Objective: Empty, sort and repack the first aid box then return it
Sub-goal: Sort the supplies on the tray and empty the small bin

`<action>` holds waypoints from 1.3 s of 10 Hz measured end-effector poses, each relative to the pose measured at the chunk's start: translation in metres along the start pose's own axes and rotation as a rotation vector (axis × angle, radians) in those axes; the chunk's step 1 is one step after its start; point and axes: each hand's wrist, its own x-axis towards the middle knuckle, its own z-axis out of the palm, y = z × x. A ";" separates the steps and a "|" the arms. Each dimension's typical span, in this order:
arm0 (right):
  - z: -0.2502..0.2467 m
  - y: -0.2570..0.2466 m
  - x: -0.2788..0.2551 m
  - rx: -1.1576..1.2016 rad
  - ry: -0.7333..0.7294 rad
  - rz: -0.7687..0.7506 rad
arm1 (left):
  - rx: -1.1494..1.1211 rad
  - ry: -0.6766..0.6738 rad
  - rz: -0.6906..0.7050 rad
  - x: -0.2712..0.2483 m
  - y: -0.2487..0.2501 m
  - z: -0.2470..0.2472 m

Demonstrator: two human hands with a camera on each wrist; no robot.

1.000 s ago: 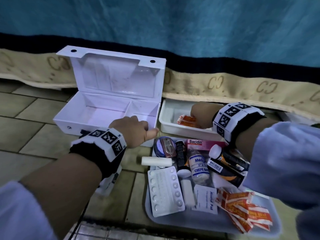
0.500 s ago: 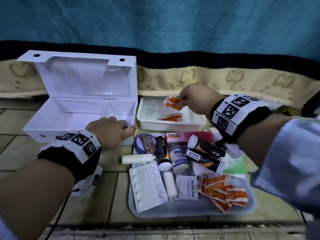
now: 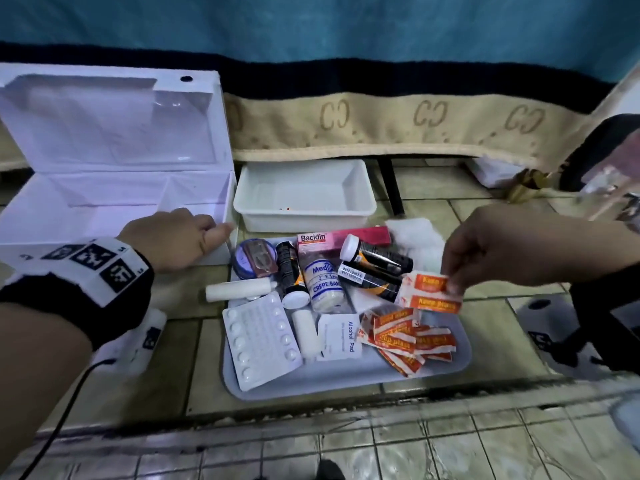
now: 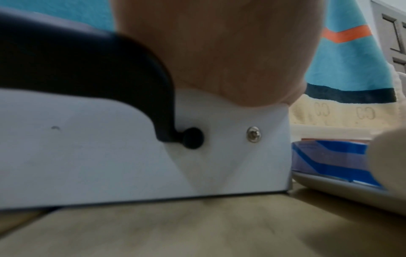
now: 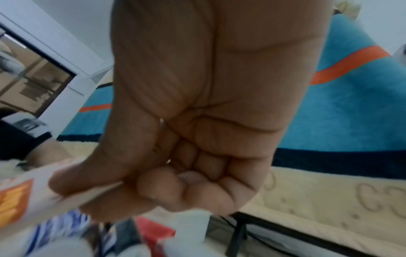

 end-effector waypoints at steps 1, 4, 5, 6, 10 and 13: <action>0.025 0.009 -0.002 -0.027 0.004 0.027 | -0.019 -0.013 -0.016 -0.001 0.000 0.000; 0.056 0.008 0.001 -0.171 0.105 0.164 | -0.034 -0.012 -0.022 -0.002 0.001 -0.001; 0.044 0.005 0.001 -0.202 0.098 0.195 | -0.017 -0.028 -0.033 -0.003 0.002 -0.001; 0.017 -0.007 0.000 -0.177 0.095 0.180 | 0.017 -0.040 -0.025 -0.003 0.002 -0.002; -0.028 -0.098 0.143 -0.391 0.222 -0.109 | 0.070 -0.020 0.033 -0.003 0.006 -0.006; 0.001 -0.105 0.195 -0.396 0.077 -0.057 | 0.077 -0.022 0.027 -0.002 0.003 -0.003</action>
